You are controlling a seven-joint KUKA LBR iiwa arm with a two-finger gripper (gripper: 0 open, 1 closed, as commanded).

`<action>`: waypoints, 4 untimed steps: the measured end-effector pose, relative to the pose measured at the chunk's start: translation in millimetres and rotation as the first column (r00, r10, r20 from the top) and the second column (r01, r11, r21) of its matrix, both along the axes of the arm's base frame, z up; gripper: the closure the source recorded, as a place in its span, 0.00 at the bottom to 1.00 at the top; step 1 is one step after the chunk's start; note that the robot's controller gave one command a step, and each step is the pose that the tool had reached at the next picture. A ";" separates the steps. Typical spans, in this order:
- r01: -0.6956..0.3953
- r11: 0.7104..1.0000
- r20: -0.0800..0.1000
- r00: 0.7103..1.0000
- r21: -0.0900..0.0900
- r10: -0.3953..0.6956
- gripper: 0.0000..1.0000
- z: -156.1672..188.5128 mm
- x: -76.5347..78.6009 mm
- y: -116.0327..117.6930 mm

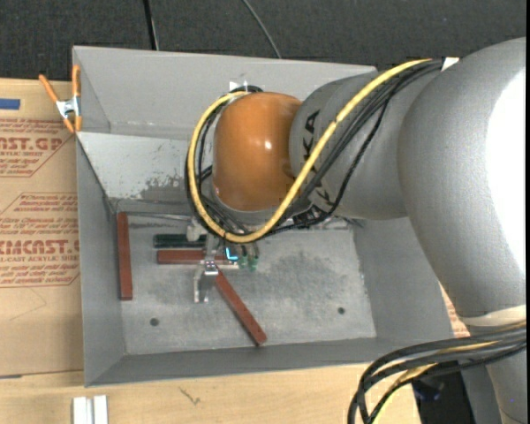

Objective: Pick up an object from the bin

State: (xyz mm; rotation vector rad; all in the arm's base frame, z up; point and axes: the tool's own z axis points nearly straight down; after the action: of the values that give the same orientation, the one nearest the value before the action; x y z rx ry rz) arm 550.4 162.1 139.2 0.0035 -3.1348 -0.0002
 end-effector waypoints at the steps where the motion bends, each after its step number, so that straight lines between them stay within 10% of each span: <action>1: 0.002 1.000 0.007 1.000 0.001 -0.002 0.00 4.5 2.1 -0.7; 2: 0.010 1.000 0.014 1.000 0.003 -0.010 0.00 -48.7 6.7 -9.6; 3: 0.027 1.000 0.009 1.000 0.001 -0.027 1.00 -59.8 7.7 -12.2; 4: 0.026 1.000 0.009 1.000 0.001 -0.026 1.00 -59.8 7.7 -12.2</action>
Offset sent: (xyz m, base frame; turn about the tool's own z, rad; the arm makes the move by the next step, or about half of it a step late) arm 0.0061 -0.0150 -0.0692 0.0155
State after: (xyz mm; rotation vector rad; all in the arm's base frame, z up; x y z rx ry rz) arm 558.1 149.9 79.4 -0.0381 -3.1435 -0.0021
